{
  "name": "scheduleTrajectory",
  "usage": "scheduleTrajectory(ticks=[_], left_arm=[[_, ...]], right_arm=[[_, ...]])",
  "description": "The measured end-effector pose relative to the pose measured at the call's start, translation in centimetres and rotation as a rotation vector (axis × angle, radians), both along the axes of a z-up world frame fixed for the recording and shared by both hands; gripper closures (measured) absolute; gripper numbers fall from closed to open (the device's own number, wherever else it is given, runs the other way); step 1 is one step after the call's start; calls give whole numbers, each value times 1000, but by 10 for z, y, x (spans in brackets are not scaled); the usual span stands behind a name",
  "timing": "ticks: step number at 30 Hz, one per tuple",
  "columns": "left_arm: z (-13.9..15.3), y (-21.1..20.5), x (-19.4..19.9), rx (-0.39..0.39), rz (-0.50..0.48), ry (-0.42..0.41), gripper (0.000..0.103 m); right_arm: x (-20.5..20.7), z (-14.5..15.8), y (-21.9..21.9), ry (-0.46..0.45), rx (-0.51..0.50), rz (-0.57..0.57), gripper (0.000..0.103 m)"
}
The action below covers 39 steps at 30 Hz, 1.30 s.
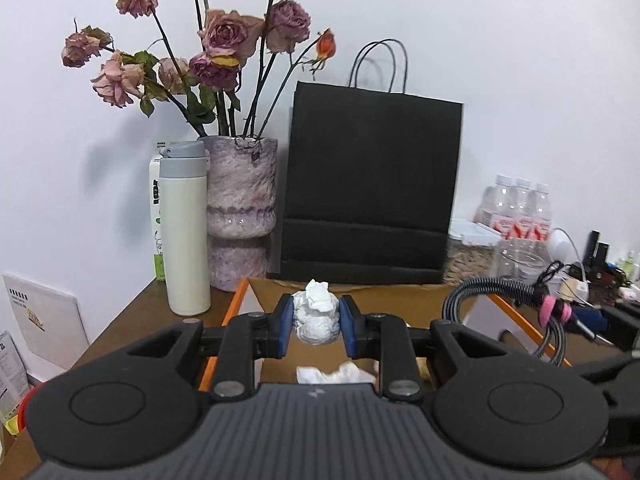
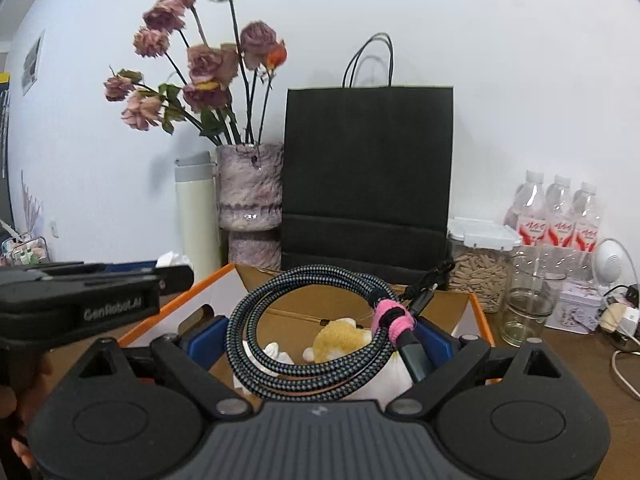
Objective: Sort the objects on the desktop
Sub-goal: 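Carry the tissue and black cable with both grippers over the box, then open both grippers to drop the tissue and cable into the box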
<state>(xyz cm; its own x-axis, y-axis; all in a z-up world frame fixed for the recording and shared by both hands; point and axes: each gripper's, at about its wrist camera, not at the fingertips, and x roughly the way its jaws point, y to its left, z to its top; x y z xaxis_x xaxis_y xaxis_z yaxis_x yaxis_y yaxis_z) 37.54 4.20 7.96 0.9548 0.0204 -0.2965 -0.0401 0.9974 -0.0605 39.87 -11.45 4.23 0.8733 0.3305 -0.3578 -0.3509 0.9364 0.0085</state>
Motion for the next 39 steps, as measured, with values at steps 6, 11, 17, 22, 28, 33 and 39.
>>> scheduleTrajectory(ticks=[6,11,17,22,28,33,39], left_arm=[[-16,1,34,33,0,45,78],[-33,1,54,76,-13,96,78],[-34,8,63,63,-23,126,78],[-34,9,63,56,-23,148,77],[-35,4,61,76,-11,151,14],[-34,3,58,76,-11,124,0],[-36,3,58,68,-5,139,0]], right_arm=[[32,-17,10,33,-44,5,7],[53,-34,13,74,-90,7,7],[64,-49,13,113,-116,8,7],[64,-50,12,120,-121,5,7],[62,-52,12,135,-122,7,6],[58,-49,9,93,-119,-34,1],[56,-44,5,84,-94,-46,0]])
